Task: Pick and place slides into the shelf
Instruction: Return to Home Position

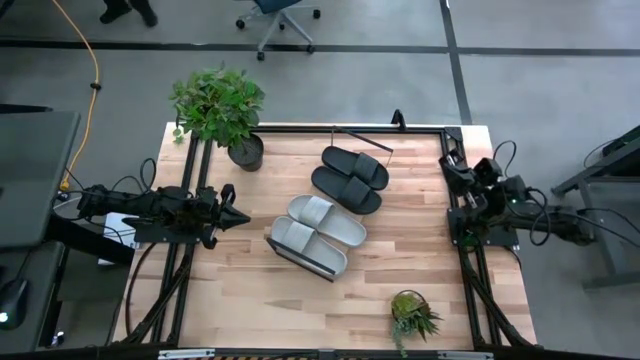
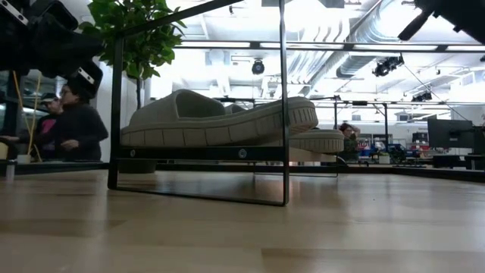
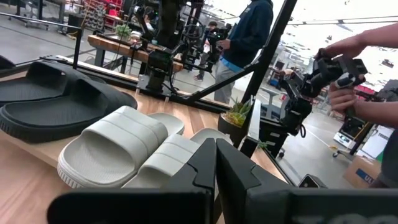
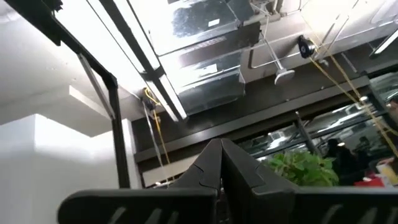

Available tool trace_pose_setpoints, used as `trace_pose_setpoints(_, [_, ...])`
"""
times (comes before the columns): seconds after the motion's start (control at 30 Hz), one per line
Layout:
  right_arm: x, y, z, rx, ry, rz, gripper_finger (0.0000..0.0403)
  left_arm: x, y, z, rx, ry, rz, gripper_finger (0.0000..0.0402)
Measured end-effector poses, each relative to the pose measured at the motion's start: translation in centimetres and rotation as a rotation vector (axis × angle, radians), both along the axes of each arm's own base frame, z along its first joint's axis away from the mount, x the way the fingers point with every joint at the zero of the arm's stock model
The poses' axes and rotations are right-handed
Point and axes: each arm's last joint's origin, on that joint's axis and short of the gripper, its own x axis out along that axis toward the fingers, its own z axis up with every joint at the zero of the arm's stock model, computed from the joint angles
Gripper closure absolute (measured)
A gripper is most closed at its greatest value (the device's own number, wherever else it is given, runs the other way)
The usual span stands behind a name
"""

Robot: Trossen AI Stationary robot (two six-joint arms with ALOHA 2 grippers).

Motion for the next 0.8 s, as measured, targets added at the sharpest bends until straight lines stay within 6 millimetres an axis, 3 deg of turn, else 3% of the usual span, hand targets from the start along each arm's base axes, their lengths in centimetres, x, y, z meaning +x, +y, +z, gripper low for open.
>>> trace_pose_setpoints(0.2, [0.0, -0.2, -1.6, 0.022, 0.010, 0.062, 0.0403, 0.0, 0.0, 0.0, 0.000, 0.000, 0.000, 0.0401])
trace_pose_setpoints(0.6, [-0.1, -0.3, -2.1, 0.056, 0.066, 0.083, 0.0403, 0.0, 0.0, 0.0, 0.000, 0.000, 0.000, 0.0401])
trace_pose_setpoints(0.8, [0.1, -0.5, -2.6, 0.057, 0.126, 0.009, 0.0403, 0.0, 0.0, 0.0, 0.000, 0.000, 0.000, 0.0401])
